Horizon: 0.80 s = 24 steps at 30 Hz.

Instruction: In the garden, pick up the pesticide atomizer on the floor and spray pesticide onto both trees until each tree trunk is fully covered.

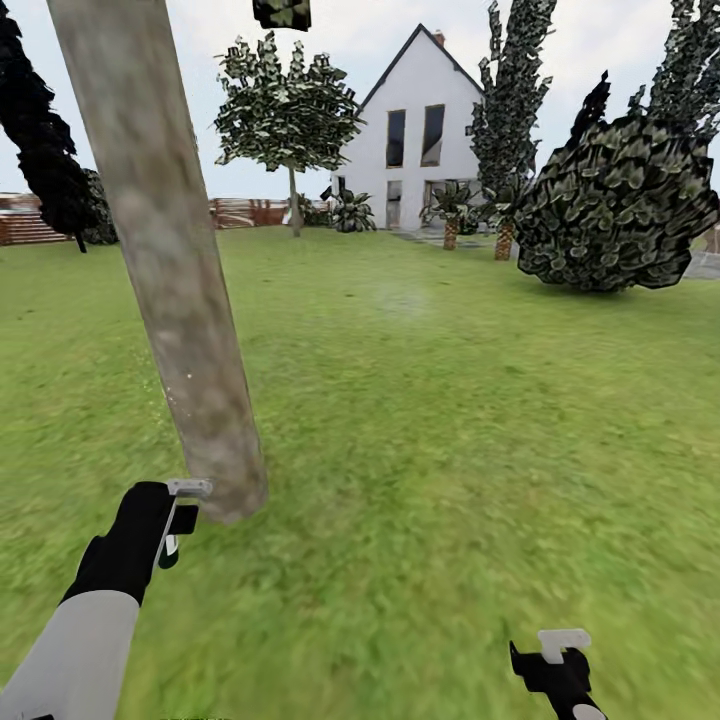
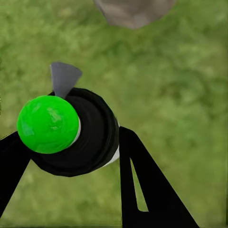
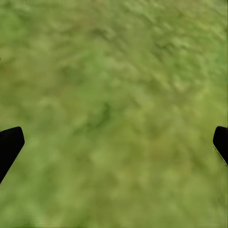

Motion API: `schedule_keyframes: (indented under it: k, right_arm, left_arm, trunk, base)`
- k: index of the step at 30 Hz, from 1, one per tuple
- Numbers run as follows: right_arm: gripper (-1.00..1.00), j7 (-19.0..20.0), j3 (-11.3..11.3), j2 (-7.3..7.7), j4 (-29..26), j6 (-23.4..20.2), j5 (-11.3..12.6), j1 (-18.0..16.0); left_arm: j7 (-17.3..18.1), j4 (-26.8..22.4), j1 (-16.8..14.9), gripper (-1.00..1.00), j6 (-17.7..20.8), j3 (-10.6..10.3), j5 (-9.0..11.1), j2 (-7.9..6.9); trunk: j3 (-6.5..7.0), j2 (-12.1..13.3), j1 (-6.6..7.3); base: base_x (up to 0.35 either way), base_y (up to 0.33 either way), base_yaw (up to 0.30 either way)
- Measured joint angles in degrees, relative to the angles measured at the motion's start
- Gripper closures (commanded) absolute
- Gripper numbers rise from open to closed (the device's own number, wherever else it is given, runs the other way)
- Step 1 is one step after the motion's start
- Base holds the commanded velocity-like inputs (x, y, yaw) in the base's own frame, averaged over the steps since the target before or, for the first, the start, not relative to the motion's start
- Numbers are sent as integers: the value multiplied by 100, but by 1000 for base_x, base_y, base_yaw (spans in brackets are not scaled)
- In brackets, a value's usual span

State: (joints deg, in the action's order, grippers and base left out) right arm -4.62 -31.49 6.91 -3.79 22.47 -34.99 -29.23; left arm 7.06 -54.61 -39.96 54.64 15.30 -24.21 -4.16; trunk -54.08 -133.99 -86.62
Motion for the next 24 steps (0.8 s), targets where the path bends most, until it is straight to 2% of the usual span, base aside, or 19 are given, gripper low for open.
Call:
schedule_keyframes:
  k: [7, 17, 24]
  right_arm:
    - [-100, 0, 0, 2, 0, 0, 0, 0]
    - [-100, 7, 0, -4, -1, 0, 0, 1]
    - [-100, 6, -1, -9, 0, 0, 0, 0]
  left_arm:
    - [9, -9, -1, 100, 2, -7, 8, 9]
    - [11, 6, 0, 100, -87, -9, -7, 2]
    - [9, 9, 3, 100, -138, -9, -2, 9]
  trunk:
    - [0, 0, 1]
    - [0, 0, 2]
    - [0, 0, 2]
  base:
    - [141, -264, 251]
    - [218, -211, 30]
    - [241, -185, 256]
